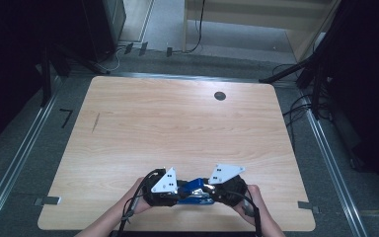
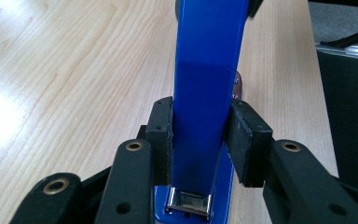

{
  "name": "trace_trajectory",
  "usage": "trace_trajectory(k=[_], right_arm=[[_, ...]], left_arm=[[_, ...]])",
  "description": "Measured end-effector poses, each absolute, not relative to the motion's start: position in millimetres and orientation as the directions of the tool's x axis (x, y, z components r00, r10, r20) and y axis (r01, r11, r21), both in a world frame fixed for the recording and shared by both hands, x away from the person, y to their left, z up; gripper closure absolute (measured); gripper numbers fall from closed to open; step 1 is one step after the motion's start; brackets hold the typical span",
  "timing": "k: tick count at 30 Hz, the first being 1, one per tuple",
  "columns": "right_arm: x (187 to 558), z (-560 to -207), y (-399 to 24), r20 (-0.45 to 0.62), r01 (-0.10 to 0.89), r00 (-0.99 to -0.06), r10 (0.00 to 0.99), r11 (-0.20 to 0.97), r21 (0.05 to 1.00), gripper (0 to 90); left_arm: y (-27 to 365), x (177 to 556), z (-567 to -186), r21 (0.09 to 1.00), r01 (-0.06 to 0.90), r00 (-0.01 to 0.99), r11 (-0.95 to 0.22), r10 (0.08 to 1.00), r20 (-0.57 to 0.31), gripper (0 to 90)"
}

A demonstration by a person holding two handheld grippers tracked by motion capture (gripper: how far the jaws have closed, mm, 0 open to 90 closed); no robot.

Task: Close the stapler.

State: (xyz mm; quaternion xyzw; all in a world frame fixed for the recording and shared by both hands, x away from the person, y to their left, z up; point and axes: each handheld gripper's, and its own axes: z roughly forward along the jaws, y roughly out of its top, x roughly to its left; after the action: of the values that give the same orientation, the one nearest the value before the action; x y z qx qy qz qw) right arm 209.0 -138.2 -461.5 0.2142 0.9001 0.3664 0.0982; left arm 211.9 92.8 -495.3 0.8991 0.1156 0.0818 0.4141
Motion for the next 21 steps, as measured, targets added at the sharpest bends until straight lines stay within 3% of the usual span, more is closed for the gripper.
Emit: trace_trajectory(k=[13,21], right_arm=[[207,-439,-159,0.014,0.323,-0.870,0.494,0.548,0.771,76.9],[210,-453,-149,0.031,0.376,-0.869,0.494,0.618,0.691,78.6]], left_arm=[[80,212,-502,0.727,0.136,0.959,-0.673,0.273,0.074,63.9],[75,210,-505,0.694,0.122,0.957,-0.710,0.268,0.106,62.2]])
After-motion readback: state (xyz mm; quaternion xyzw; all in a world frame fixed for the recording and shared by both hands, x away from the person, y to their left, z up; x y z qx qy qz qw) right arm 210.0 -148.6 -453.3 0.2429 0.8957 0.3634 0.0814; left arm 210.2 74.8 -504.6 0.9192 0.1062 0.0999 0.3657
